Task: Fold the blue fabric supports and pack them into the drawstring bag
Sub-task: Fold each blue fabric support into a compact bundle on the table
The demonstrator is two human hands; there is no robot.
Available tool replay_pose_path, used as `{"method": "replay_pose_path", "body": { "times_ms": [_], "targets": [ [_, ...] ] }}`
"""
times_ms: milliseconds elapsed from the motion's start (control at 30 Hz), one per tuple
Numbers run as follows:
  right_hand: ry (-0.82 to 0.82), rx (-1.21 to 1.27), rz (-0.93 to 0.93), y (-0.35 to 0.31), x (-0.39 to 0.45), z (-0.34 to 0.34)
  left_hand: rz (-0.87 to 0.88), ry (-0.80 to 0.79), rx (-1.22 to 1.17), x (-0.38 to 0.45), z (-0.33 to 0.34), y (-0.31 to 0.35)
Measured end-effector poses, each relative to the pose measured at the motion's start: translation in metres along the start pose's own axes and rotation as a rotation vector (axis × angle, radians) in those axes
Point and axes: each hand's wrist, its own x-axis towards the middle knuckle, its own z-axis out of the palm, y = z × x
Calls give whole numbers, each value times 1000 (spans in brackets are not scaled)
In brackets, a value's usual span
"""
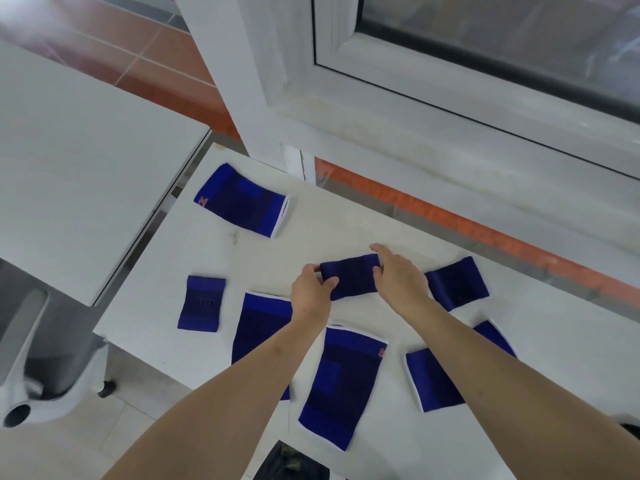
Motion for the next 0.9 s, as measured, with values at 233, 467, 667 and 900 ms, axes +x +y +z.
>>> {"method": "replay_pose_path", "body": {
  "times_ms": [233,467,667,900],
  "targets": [
    [40,-125,-151,-2,-1,-5,90,-47,131,5,-2,3],
    [50,362,-252,-11,-12,-20,434,-121,131,-16,-21,28],
    [152,571,-264,2,-29,-34,800,5,255,-10,-31,27],
    [-43,362,-240,32,-59,8,960,-108,549,-6,-26,-6]
  ]
}}
